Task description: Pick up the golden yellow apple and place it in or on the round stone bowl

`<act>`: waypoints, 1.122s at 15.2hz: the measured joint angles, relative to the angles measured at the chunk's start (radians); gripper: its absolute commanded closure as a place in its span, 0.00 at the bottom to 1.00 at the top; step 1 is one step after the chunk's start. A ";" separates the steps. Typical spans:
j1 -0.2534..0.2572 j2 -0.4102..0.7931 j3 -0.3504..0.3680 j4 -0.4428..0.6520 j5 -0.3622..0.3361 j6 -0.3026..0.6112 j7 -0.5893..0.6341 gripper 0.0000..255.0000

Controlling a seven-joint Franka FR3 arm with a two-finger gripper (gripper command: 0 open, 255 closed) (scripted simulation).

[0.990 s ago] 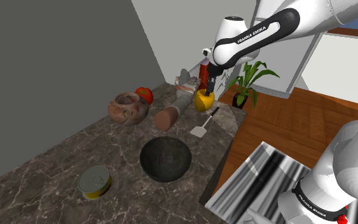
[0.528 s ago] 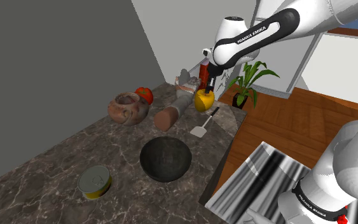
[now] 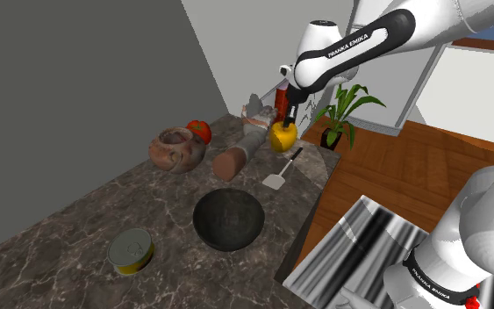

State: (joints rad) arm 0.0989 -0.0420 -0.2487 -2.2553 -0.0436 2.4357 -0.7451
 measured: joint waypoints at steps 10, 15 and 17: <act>0.000 -0.064 0.003 0.068 -0.016 -0.130 0.007 1.00; 0.001 -0.084 0.007 0.119 -0.019 -0.201 0.010 1.00; 0.001 -0.093 0.008 0.139 -0.021 -0.229 0.012 1.00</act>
State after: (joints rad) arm 0.1003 -0.1346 -0.2405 -2.1167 -0.0645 2.2068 -0.7335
